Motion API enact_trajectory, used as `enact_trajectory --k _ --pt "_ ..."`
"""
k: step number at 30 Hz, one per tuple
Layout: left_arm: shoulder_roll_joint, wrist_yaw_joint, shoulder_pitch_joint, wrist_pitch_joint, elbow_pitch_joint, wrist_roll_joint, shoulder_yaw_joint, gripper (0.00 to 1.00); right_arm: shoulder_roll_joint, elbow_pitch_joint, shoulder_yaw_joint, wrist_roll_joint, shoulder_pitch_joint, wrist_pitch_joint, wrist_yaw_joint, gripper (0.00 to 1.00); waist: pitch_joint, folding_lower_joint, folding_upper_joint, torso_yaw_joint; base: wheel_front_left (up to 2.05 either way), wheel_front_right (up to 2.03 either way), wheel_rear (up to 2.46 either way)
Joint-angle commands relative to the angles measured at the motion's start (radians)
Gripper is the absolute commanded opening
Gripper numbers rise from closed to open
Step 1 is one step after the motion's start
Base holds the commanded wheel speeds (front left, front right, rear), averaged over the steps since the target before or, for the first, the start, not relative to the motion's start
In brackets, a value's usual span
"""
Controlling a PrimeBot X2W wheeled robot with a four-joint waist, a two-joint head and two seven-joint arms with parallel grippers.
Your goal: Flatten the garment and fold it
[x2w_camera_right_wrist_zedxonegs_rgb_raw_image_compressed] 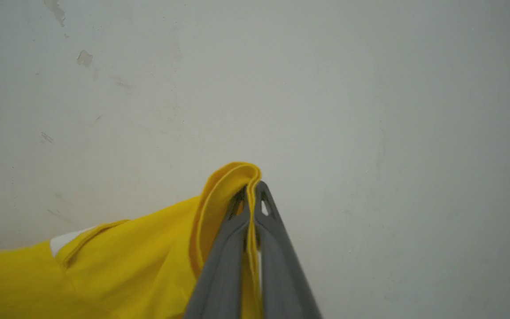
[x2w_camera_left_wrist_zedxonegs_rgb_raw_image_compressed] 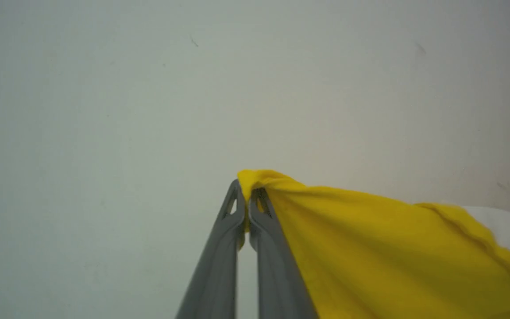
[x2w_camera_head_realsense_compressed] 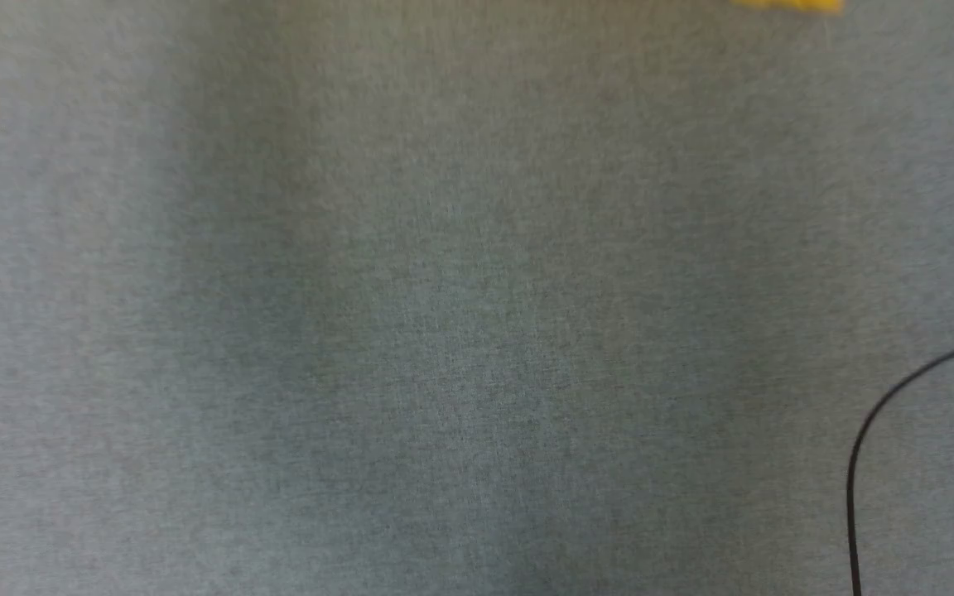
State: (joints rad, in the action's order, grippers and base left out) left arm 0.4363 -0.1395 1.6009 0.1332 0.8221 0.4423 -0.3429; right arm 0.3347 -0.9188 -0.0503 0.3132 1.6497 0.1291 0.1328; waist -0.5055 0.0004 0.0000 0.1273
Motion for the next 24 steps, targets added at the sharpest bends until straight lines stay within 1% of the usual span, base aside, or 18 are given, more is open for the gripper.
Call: enact_trajectory --k 1,6,11,15,19,22,24 --pt "-0.001 0.011 0.008 0.018 0.016 0.002 0.000 0.00 -0.009 -0.010 -0.019 0.014 0.009 0.015 -0.002 0.00 -0.091 -0.0004 0.0000 0.007 0.00 0.00 0.00" --pt "-0.020 0.032 -0.048 0.063 0.067 0.044 0.022 0.00 -0.029 -0.035 -0.113 0.060 -0.047 0.041 -0.002 0.00 -0.072 -0.0004 0.0000 0.002 0.00 0.00 0.00" --pt "-0.034 0.065 -0.200 0.102 0.097 0.081 0.035 0.00 -0.041 -0.032 -0.240 0.133 -0.201 0.049 -0.002 0.00 0.006 -0.0004 0.0000 -0.010 0.00 0.00 0.00" --pt "-0.040 0.083 -0.395 0.122 0.083 0.130 0.077 0.00 -0.022 0.013 -0.343 0.219 -0.386 0.056 -0.002 0.00 0.102 -0.0004 0.0000 -0.022 0.00 0.00 0.00" --pt "-0.025 0.093 -0.633 0.127 0.010 0.175 0.130 0.00 0.026 0.107 -0.423 0.317 -0.591 0.041 -0.002 0.00 0.195 -0.0004 0.0000 -0.030 0.00 0.00 0.00" --pt "-0.025 0.078 -0.830 0.128 -0.082 0.179 0.147 0.00 0.076 0.188 -0.447 0.374 -0.751 0.029 -0.002 0.00 0.265 -0.0004 0.0000 -0.037 0.00 0.00 0.00" --pt "-0.024 0.054 -0.959 0.128 -0.158 0.177 0.149 0.00 0.103 0.244 -0.445 0.397 -0.855 0.021 -0.002 0.00 0.306 -0.0004 0.0000 -0.039 0.00 0.00 0.00"
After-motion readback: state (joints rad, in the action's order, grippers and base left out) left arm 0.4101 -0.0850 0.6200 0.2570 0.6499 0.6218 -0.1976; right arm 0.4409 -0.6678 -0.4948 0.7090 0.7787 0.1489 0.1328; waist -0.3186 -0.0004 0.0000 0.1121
